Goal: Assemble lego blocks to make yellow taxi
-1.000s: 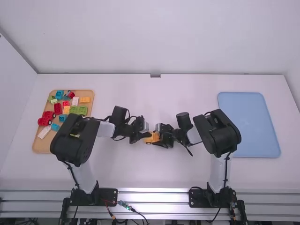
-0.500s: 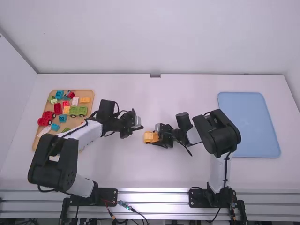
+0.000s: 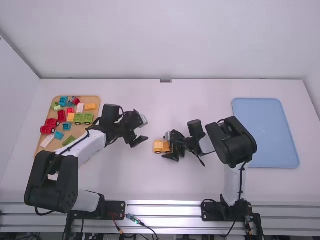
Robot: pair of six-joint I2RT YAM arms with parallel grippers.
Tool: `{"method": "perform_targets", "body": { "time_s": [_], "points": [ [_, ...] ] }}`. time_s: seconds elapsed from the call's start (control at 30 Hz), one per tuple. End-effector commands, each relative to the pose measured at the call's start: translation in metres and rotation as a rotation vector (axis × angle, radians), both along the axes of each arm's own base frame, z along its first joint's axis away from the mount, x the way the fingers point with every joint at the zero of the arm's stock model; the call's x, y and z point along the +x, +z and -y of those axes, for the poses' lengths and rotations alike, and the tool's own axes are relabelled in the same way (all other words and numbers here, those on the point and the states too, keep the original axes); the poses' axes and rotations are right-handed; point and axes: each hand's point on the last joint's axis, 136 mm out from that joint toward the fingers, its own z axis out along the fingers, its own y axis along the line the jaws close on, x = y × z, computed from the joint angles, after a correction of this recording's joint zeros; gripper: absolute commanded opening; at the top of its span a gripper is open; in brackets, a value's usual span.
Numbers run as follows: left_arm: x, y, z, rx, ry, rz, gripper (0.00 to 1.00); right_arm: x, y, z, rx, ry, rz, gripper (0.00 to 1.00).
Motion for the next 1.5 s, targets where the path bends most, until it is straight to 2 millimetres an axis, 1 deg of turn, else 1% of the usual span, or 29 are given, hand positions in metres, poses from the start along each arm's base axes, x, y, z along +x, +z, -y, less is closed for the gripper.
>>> {"method": "perform_targets", "body": {
  "time_s": [0.0, 0.13, 0.23, 0.33, 0.37, 0.4, 0.5, 0.53, 0.6, 0.67, 0.7, 0.73, 0.77, 0.8, 0.87, 0.93, 0.97, 1.0, 1.03, 1.07, 1.13, 1.2, 1.23, 1.27, 1.3, 1.33, 1.37, 1.43, 1.47],
  "points": [
    [0.001, 0.005, 0.000, -0.001, 0.008, 0.012, 0.99, -0.002, -0.009, 0.004, -0.022, -0.018, -0.030, 0.99],
    [0.000, 0.004, 0.001, -0.005, 0.004, 0.006, 0.99, -0.003, -0.009, 0.004, -0.023, -0.018, -0.034, 0.99],
    [0.003, 0.006, 0.001, -0.006, 0.006, 0.031, 0.99, -0.002, -0.010, 0.004, -0.028, -0.021, -0.034, 0.99],
    [0.011, 0.013, 0.001, -0.030, 0.033, 0.055, 0.99, 0.002, -0.012, 0.008, -0.063, -0.050, -0.032, 0.99],
    [0.018, 0.017, 0.001, -0.047, 0.072, 0.065, 0.99, 0.003, -0.012, 0.010, -0.086, -0.064, -0.033, 0.99],
    [0.018, 0.017, 0.001, -0.047, 0.072, 0.065, 0.99, 0.003, -0.012, 0.010, -0.086, -0.064, -0.033, 0.99],
    [0.038, 0.027, -0.011, -0.064, 0.212, 0.086, 0.99, 0.005, -0.002, 0.017, -0.128, -0.091, -0.040, 0.99],
    [0.039, 0.027, -0.012, -0.064, 0.222, 0.087, 0.99, 0.005, -0.002, 0.017, -0.132, -0.095, -0.040, 0.99],
    [0.056, 0.035, -0.029, -0.071, 0.386, 0.095, 0.99, 0.011, 0.006, 0.029, -0.181, -0.143, -0.044, 0.99],
    [0.068, 0.047, -0.047, -0.081, 0.544, 0.108, 0.99, 0.016, 0.012, 0.042, -0.231, -0.193, -0.041, 0.99],
    [0.070, 0.049, -0.051, -0.081, 0.570, 0.112, 0.99, 0.016, 0.013, 0.042, -0.234, -0.196, -0.042, 0.99],
    [0.075, 0.056, -0.062, -0.080, 0.652, 0.125, 0.99, 0.018, 0.017, 0.048, -0.256, -0.217, -0.038, 0.99],
    [0.080, 0.065, -0.077, -0.062, 0.747, 0.150, 0.99, 0.021, 0.021, 0.053, -0.273, -0.237, -0.028, 0.99],
    [0.083, 0.070, -0.087, -0.041, 0.802, 0.169, 0.99, 0.022, 0.025, 0.055, -0.275, -0.245, -0.023, 0.99],
    [0.087, 0.079, -0.101, -0.002, 0.872, 0.201, 0.99, 0.024, 0.031, 0.058, -0.277, -0.258, -0.016, 0.99],
    [0.093, 0.097, -0.124, 0.058, 0.971, 0.248, 0.99, 0.031, 0.040, 0.063, -0.268, -0.311, -0.022, 0.99],
    [0.095, 0.102, -0.130, 0.077, 0.982, 0.257, 0.99, 0.032, 0.043, 0.063, -0.263, -0.324, -0.028, 0.99],
    [0.099, 0.113, -0.140, 0.094, 1.000, 0.263, 0.99, 0.036, 0.046, 0.065, -0.254, -0.358, -0.040, 0.99],
    [0.101, 0.117, -0.145, 0.101, 1.007, 0.263, 0.99, 0.038, 0.048, 0.067, -0.253, -0.371, -0.043, 0.99],
    [0.108, 0.127, -0.161, 0.110, 1.043, 0.258, 0.99, 0.040, 0.049, 0.069, -0.251, -0.394, -0.056, 0.99],
    [0.112, 0.137, -0.182, 0.110, 1.099, 0.240, 0.99, 0.042, 0.050, 0.071, -0.249, -0.400, -0.054, 0.99],
    [0.112, 0.149, -0.221, 0.097, 1.216, 0.190, 0.99, 0.043, 0.050, 0.075, -0.248, -0.410, -0.056, 1.00],
    [0.109, 0.153, -0.243, 0.090, 1.281, 0.154, 0.99, 0.044, 0.050, 0.076, -0.247, -0.413, -0.058, 0.99],
    [0.107, 0.154, -0.252, 0.089, 1.307, 0.138, 0.99, 0.044, 0.050, 0.076, -0.246, -0.414, -0.058, 0.99],
    [0.103, 0.155, -0.269, 0.089, 1.328, 0.092, 0.99, 0.045, 0.050, 0.077, -0.246, -0.418, -0.056, 0.99],
    [0.102, 0.155, -0.276, 0.085, 1.325, 0.068, 0.99, 0.046, 0.050, 0.078, -0.246, -0.419, -0.056, 0.99],
    [0.100, 0.154, -0.289, 0.067, 1.292, 0.013, 0.99, 0.046, 0.051, 0.077, -0.247, -0.414, -0.049, 1.00],
    [0.099, 0.152, -0.298, 0.048, 1.261, -0.026, 0.99, 0.047, 0.052, 0.076, -0.246, -0.410, -0.042, 0.99],
    [0.098, 0.148, -0.308, 0.039, 1.240, -0.062, 0.99, 0.048, 0.053, 0.075, -0.243, -0.411, -0.042, 0.99]
  ]
}}
